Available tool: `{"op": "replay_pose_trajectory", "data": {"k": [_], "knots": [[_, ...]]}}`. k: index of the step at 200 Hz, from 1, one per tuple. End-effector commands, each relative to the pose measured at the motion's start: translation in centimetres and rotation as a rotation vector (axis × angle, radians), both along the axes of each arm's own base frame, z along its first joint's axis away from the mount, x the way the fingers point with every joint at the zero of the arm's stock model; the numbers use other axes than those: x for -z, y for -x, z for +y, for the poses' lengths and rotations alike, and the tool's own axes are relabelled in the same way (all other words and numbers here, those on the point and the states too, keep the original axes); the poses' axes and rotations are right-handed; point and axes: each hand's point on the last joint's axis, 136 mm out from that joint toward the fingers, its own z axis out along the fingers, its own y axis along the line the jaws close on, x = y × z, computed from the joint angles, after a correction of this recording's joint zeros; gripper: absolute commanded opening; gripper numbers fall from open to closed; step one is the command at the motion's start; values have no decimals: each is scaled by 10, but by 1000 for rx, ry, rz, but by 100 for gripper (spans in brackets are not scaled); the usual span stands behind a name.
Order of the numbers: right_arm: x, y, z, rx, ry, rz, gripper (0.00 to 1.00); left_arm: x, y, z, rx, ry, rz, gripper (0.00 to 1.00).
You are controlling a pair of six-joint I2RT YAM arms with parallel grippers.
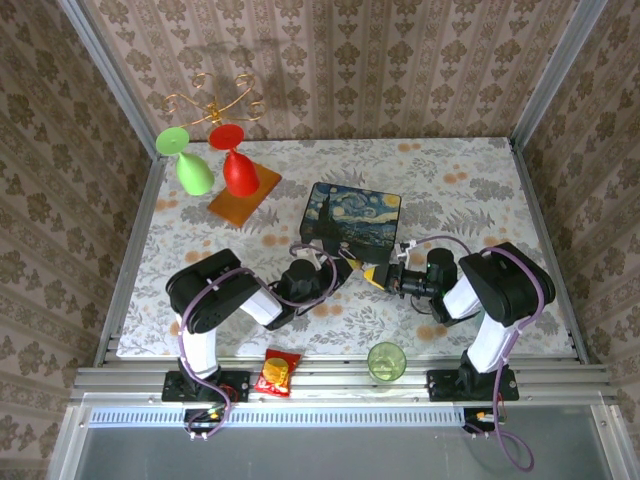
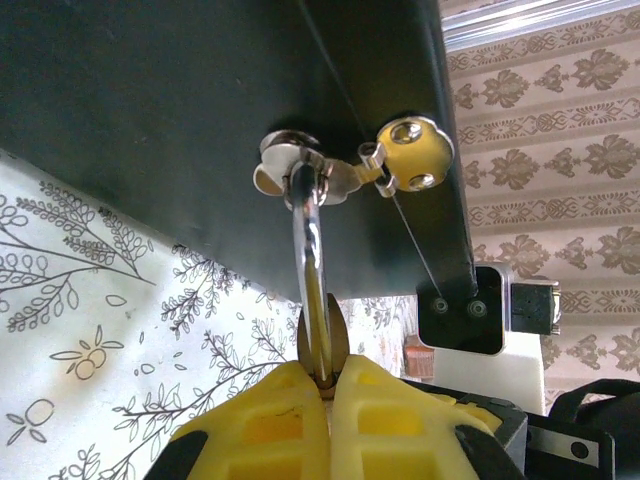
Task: Unlock the padlock with the key
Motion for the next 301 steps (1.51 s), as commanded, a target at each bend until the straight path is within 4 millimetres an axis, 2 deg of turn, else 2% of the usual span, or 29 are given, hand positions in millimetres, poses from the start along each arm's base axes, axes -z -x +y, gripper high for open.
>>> {"op": "replay_pose_trajectory", "data": {"k": [1,20,67,108,133,157,200,219,259,301], "knots": [[-14,-6,2,-4,-19,-59,0,-59,-8,-11,4,150,-109,0],[-12,-6,2,-3,-17,-51,0,-56,-9,-9,-5,148,-96,0],[-4,-11,-1,20,4,-50,0,-72,-10,-8,-4,182,-113,0],[-10,-14,0,19,-5,-66,0,-61,-11,-7,-10,178,-76,0],[-12,-11,-1,20,-6,-68,0,-62,-13,-8,-16,165,-97,0],[-13,-8,-5,34,-2,-73,0,-50,-16,-6,-23,157,-65,0],[-5,-4,-8,38,13,-57,0,-54,-18,-3,-33,160,-74,0],[-6,-5,-9,40,14,-67,0,-52,-17,-4,-22,157,-68,0],[-16,-14,-7,45,1,-95,0,-62,-10,-14,-2,182,-74,0],[-24,-13,-7,44,-8,-116,0,-58,-9,-12,-10,176,-68,0]]}}
